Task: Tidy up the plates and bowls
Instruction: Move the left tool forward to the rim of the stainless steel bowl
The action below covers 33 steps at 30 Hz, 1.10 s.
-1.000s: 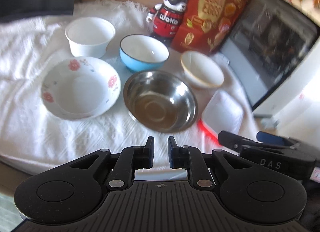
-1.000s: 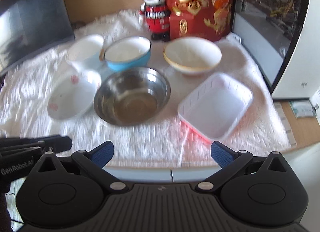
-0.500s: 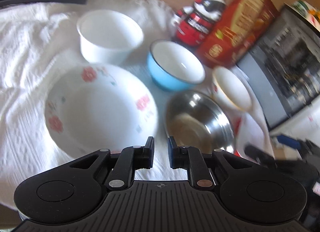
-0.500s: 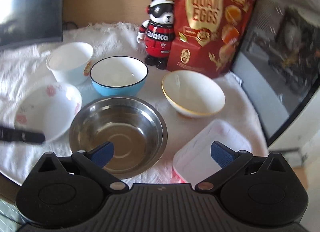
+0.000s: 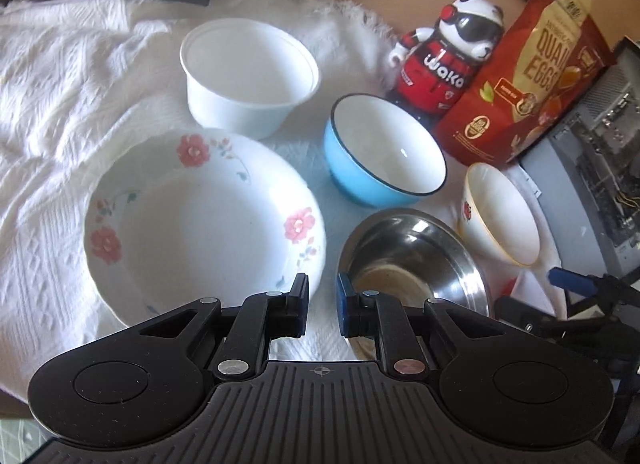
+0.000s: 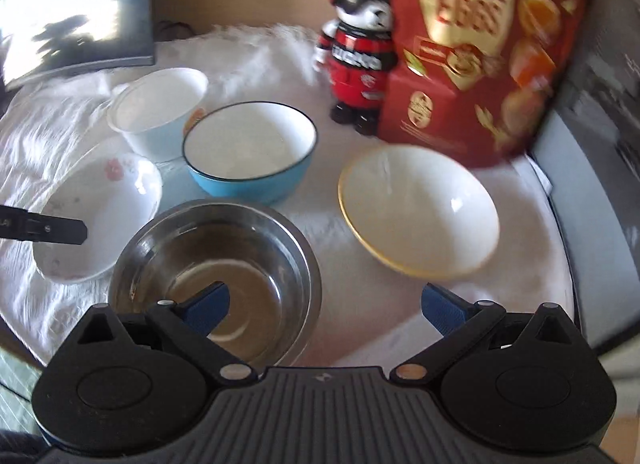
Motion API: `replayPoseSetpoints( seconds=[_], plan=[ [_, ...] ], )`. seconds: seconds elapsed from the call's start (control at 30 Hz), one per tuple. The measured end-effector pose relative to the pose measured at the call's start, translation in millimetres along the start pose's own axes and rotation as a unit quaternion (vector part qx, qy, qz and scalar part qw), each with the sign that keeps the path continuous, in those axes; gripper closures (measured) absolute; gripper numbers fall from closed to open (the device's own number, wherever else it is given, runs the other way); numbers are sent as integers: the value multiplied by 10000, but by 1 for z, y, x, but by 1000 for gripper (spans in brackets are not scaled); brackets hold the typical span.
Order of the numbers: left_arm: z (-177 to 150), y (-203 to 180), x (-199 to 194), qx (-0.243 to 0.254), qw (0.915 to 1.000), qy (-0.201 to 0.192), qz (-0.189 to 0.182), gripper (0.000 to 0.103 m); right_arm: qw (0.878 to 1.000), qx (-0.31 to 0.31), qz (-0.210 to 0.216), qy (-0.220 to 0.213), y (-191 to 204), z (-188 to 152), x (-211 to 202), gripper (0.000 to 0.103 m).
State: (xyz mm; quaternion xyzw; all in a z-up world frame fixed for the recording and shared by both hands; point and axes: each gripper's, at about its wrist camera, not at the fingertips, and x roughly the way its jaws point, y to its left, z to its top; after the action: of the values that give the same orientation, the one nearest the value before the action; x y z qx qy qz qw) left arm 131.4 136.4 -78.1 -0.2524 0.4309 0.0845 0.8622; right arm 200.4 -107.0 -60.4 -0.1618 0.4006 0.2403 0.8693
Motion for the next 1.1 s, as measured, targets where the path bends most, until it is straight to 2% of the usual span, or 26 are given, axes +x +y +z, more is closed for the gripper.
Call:
replayPoseSetpoints(
  seconds=[0.17, 0.27, 0.37, 0.47, 0.5, 0.53, 0.63, 0.8, 1.03, 1.1],
  plan=[
    [-6, -4, 4, -345, 9991, 40, 257, 87, 9969, -210, 754, 108, -4, 3, 17, 1],
    [-11, -4, 4, -413, 9985, 96, 353, 87, 9945, -270, 997, 189, -8, 7, 29, 5],
    [-11, -3, 5, -460, 9984, 171, 269, 87, 9933, -290, 1105, 172, -10, 14, 38, 10],
    [-5, -6, 5, -431, 9989, 141, 127, 87, 9923, -189, 1187, 303, -16, 18, 42, 24],
    [-4, -8, 4, -389, 9991, 128, 108, 87, 9919, -145, 1215, 333, -19, 18, 43, 33],
    [-3, -9, 4, -330, 9994, 106, 51, 87, 9923, -107, 1180, 355, -22, 18, 43, 40],
    [-2, -13, 9, -111, 9998, 138, 105, 87, 9927, -3, 1127, 429, -28, 17, 40, 47],
    [-2, -14, 32, 47, 9987, 440, 241, 85, 9933, -73, 1051, 476, -21, 16, 47, 48],
    [-2, -16, 53, 57, 9973, 727, -30, 83, 9942, -7, 794, 724, -14, 15, 74, 48],
    [-1, -15, 57, 32, 9969, 773, -122, 79, 9928, 111, 803, 885, -14, 15, 85, 48]
  ],
)
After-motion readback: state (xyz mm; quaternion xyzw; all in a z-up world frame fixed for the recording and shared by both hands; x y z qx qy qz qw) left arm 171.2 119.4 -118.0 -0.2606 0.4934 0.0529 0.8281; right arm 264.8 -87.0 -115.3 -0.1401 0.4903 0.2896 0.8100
